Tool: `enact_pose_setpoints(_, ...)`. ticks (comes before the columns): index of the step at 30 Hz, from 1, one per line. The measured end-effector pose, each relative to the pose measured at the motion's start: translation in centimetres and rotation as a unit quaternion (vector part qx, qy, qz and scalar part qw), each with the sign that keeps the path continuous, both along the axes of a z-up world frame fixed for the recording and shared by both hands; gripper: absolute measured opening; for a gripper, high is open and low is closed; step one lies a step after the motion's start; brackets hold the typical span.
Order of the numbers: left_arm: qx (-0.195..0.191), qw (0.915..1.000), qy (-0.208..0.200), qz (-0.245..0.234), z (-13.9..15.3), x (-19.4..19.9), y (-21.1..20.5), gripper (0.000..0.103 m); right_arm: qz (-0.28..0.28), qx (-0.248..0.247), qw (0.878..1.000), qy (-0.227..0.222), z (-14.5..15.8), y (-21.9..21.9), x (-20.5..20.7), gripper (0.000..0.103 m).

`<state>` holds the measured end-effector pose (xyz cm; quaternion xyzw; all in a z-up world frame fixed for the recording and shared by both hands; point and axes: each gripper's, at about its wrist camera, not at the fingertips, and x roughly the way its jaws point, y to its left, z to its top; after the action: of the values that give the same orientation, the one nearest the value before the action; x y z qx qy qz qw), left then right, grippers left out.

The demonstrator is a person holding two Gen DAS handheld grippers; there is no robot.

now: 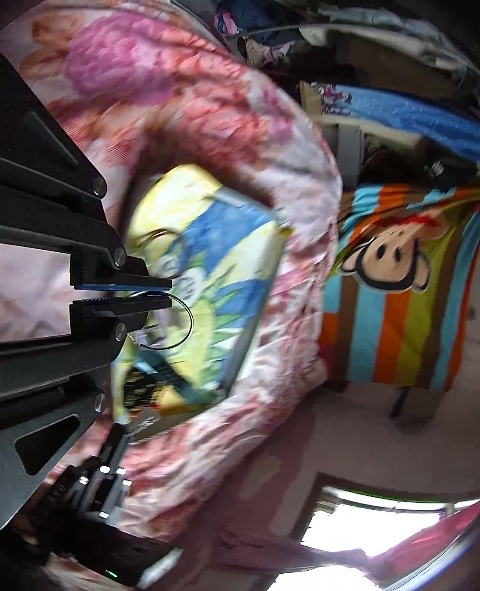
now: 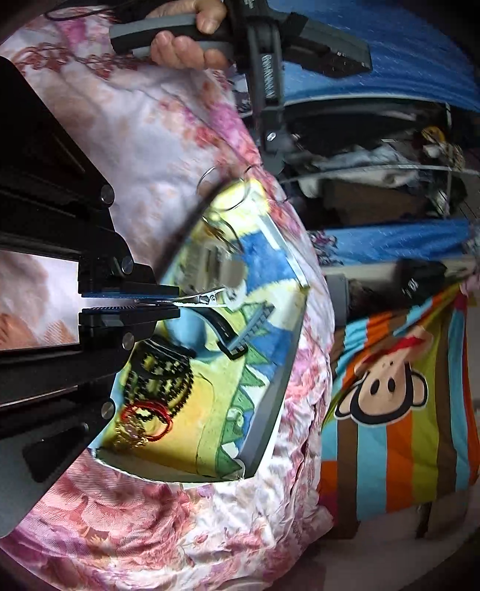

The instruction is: Organize jewelry

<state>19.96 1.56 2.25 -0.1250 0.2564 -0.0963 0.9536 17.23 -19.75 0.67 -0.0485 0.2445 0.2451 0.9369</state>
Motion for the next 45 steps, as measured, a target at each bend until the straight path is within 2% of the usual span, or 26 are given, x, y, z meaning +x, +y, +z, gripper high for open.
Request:
enact_pose_setpoints(3, 0.003, 0.9997, -0.016, 0.017, 0.9, 1.0, 0.7, 0.003, -0.009, 0.002, 1.0, -0.008, -0.7, 0.4, 1.2, 0.003)
enact_pose_setpoints(6, 0.002, 0.9993, -0.014, 0.034, 0.9, 2.8, 1.2, 0.003, -0.004, -0.015, 1.0, -0.009, -1.3, 1.4, 2.7, 0.003)
enact_pose_setpoints(10, 0.005, 0.9991, 0.002, 0.043, -0.4, 5.0, 0.8, 0.003, 0.018, -0.042, 0.999, 0.0, -1.5, 2.3, 3.9, 0.003)
enact_pose_setpoints(16, 0.01, 0.9984, 0.042, 0.038, -3.7, 6.7, -0.4, 0.003, 0.023, -0.039, 0.998, 0.034, -2.3, 2.5, 5.6, 0.003)
enact_pose_setpoints(22, 0.016, 0.9962, 0.08, 0.032, -5.8, 7.4, -0.8, 0.003, 0.024, -0.041, 0.997, 0.056, -3.6, 2.6, 5.9, 0.003)
enact_pose_setpoints(25, 0.022, 0.9953, 0.091, 0.026, -6.2, 7.3, -1.1, 0.003, 0.021, -0.041, 0.998, 0.053, -3.7, 2.6, 5.9, 0.004)
enact_pose_setpoints(34, 0.034, 0.9951, 0.09, 0.021, -5.5, 6.1, -1.9, 0.004, 0.002, -0.025, 0.999, 0.044, -3.5, 1.6, 5.5, 0.006)
enact_pose_setpoints(36, 0.039, 0.9946, 0.093, 0.021, -5.4, 6.0, -2.0, 0.008, -0.005, -0.018, 0.999, 0.036, -3.2, 1.3, 5.2, 0.008)
enact_pose_setpoints(37, 0.04, 0.9946, 0.094, 0.019, -5.2, 5.8, -2.2, 0.01, -0.008, -0.014, 0.999, 0.035, -3.1, 1.1, 5.1, 0.012)
enact_pose_setpoints(38, 0.043, 0.9945, 0.093, 0.018, -5.1, 5.5, -2.3, 0.016, -0.012, -0.009, 0.999, 0.034, -3.0, 0.9, 4.9, 0.016)
enact_pose_setpoints(40, 0.047, 0.9947, 0.09, 0.018, -4.8, 5.0, -2.6, 0.024, -0.021, 0.002, 0.999, 0.033, -2.7, 0.3, 4.7, 0.032)
enact_pose_setpoints(41, 0.046, 0.9949, 0.088, 0.018, -4.6, 4.8, -2.6, 0.029, -0.026, 0.011, 0.999, 0.032, -2.5, 0.0, 4.6, 0.034)
enact_pose_setpoints(43, 0.042, 0.9954, 0.084, 0.019, -4.2, 4.2, -2.6, 0.04, -0.034, 0.025, 0.999, 0.028, -2.1, -0.6, 4.3, 0.037)
enact_pose_setpoints(45, 0.036, 0.9963, 0.074, 0.025, -3.7, 3.5, -2.5, 0.064, -0.047, 0.04, 0.998, 0.025, -1.6, -1.2, 3.9, 0.044)
